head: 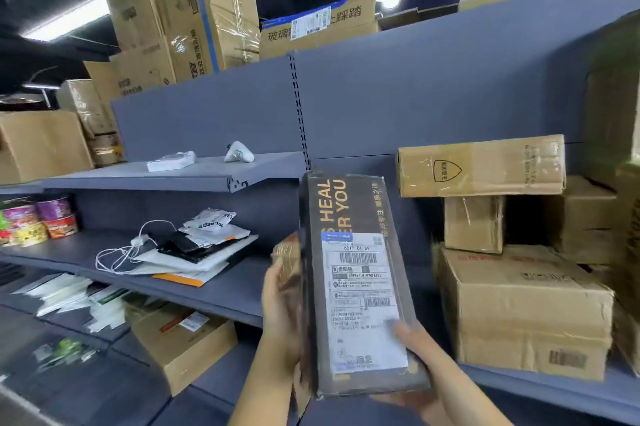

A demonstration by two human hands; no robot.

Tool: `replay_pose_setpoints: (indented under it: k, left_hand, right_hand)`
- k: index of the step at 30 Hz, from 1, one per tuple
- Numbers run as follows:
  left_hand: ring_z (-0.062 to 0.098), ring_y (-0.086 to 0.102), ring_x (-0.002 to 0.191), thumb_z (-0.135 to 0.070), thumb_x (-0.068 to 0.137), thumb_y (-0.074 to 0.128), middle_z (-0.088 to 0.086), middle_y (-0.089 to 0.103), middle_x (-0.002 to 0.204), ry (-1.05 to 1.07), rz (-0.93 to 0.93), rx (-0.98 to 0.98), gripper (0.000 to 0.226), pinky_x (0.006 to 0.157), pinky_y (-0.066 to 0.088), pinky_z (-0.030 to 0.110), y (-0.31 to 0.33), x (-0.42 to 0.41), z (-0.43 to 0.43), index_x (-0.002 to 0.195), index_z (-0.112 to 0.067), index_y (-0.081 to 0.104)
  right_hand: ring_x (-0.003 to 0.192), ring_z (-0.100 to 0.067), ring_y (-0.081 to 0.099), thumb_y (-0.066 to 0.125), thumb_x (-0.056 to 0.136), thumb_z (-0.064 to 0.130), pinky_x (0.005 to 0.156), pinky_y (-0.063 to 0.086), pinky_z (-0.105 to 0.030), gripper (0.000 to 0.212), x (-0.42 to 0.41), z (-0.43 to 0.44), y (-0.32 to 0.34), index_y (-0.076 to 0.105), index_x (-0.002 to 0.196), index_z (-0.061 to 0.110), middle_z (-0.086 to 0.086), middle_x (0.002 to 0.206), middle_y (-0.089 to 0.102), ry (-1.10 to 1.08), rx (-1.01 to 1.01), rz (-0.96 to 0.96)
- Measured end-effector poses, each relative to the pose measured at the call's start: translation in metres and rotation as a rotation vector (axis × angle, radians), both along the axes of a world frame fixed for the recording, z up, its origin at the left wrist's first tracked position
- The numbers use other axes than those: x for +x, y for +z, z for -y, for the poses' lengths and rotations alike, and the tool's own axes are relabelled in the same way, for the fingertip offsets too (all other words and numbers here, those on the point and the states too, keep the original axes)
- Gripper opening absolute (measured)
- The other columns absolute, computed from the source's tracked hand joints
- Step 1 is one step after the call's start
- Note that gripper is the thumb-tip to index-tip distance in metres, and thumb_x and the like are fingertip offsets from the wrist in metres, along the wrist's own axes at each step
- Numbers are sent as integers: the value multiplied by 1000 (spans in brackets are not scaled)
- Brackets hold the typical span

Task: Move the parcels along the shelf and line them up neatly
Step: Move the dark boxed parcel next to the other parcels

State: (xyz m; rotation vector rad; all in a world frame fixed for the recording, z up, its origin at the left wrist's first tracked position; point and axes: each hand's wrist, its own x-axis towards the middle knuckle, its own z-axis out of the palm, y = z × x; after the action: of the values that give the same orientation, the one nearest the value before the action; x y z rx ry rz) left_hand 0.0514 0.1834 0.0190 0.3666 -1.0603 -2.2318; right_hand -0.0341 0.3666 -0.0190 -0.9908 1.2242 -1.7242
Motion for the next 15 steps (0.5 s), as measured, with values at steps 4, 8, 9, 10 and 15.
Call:
replay_pose_setpoints:
  k: [4, 8, 9, 10, 15]
  left_hand:
    - [38, 49, 126, -57, 42, 88, 16, 54, 136, -16, -22, 28, 108, 102, 37, 55, -26, 30, -5, 135, -15, 51]
    - [40, 51, 122, -55, 29, 92, 17, 60, 128, -81, -10, 52, 115, 101, 36, 58, -46, 37, -15, 129, -14, 55]
    - [39, 51, 122, -56, 29, 92, 16, 61, 128, -94, 3, 28, 114, 102, 36, 57, -48, 35, -20, 129, -15, 55]
    - [37, 52, 121, -57, 29, 92, 15, 61, 128, -115, 19, -13, 114, 102, 37, 56, -45, 34, -27, 130, -17, 55]
    - [23, 59, 119, -65, 36, 87, 3, 58, 134, -278, 88, -395, 109, 103, 41, 51, -20, 22, -67, 133, -29, 49]
  right_hand:
    - [101, -13, 69, 90, 34, 61, 80, 55, -35, 107, -2, -35, 22, 47, 129, 37, 8, 109, 72, -196, -122, 83]
    - [108, -14, 66, 86, 32, 69, 89, 53, -45, 114, -13, -66, 30, 41, 134, 43, 10, 119, 67, -278, -106, 36]
    - [108, -14, 67, 85, 34, 69, 88, 54, -43, 112, -13, -72, 28, 40, 134, 44, 11, 119, 67, -294, -109, 34]
    - [107, -14, 67, 84, 37, 69, 86, 54, -42, 109, -9, -80, 29, 40, 134, 44, 11, 119, 67, -311, -107, 24]
    - [108, -13, 66, 84, 33, 72, 89, 53, -43, 115, 2, -102, 24, 40, 135, 42, 11, 118, 68, -419, -104, 3]
